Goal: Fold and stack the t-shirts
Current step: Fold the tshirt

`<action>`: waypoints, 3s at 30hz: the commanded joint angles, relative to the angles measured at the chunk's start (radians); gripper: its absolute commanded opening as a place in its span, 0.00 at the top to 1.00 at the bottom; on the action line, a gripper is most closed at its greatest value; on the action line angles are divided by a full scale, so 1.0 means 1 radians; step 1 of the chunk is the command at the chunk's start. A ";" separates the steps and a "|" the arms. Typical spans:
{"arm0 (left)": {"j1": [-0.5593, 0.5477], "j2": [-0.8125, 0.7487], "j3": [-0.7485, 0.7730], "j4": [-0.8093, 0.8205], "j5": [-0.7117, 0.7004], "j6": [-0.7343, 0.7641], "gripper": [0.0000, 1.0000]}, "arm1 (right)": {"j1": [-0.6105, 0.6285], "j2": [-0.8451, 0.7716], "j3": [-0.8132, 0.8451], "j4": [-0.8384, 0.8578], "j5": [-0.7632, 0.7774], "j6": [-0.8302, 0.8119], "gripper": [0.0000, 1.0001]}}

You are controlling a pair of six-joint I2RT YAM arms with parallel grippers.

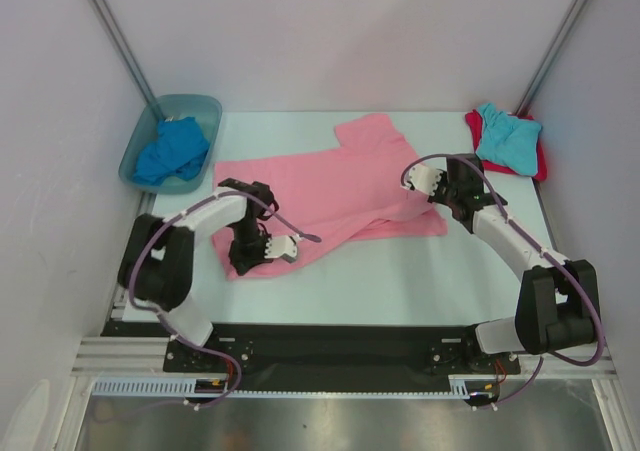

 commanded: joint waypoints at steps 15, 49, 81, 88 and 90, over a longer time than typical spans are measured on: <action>-0.010 0.276 0.193 -0.002 0.071 -0.002 0.34 | 0.046 -0.066 0.033 -0.044 0.047 0.028 1.00; -0.004 -0.206 -0.017 0.294 -0.187 -0.425 0.00 | 0.056 0.003 0.044 0.022 0.048 0.032 1.00; -0.332 -0.859 -0.697 0.893 -0.669 -0.409 0.10 | 0.147 0.047 0.053 0.050 0.165 -0.003 1.00; -0.346 -0.962 -0.886 0.937 -0.595 -0.296 0.12 | 0.174 0.070 0.059 0.051 0.194 -0.002 1.00; -0.351 -1.013 -0.902 0.881 -0.551 -0.280 0.12 | 0.179 0.077 0.070 0.051 0.200 -0.002 1.00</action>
